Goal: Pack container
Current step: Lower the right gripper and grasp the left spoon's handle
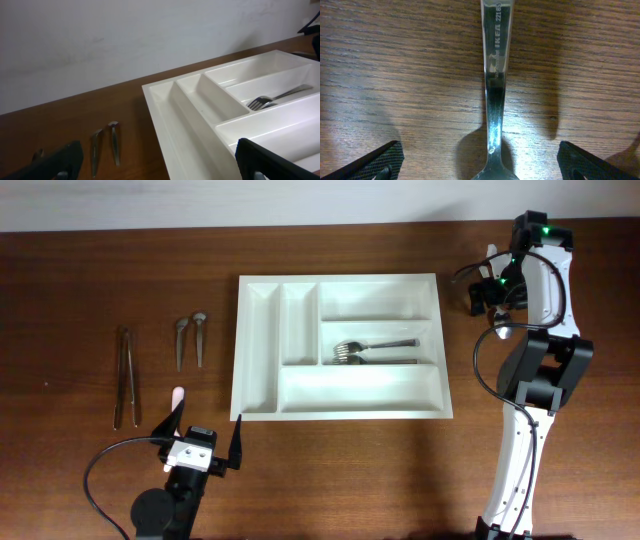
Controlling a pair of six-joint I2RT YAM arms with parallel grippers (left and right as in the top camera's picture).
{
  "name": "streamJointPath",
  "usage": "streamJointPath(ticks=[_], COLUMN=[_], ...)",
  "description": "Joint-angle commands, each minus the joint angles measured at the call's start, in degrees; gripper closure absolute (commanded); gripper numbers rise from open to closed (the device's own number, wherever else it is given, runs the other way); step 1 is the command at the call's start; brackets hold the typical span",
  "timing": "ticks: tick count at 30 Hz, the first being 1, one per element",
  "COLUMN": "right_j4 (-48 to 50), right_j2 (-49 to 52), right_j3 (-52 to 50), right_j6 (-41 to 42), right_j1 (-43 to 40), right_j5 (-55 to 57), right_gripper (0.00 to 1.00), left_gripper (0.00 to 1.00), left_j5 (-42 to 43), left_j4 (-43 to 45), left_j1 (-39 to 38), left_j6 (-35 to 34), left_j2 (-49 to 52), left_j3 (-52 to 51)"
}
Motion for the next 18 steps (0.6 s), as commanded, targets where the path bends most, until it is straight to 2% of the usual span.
streamJointPath(ticks=[1, 18], right_j4=[0.24, 0.2], right_j2=[1.18, 2.34], right_j3=[-0.35, -0.35], right_j6=[-0.63, -0.5], right_j1=[0.04, 0.04], right_j5=[0.31, 0.26], right_gripper=[0.01, 0.01], left_gripper=[0.01, 0.01], left_j5=[0.0, 0.0], left_j4=[-0.28, -0.28], left_j1=[-0.22, -0.22], left_j6=[-0.28, -0.28], left_j2=[-0.44, -0.44], left_j3=[-0.2, -0.2])
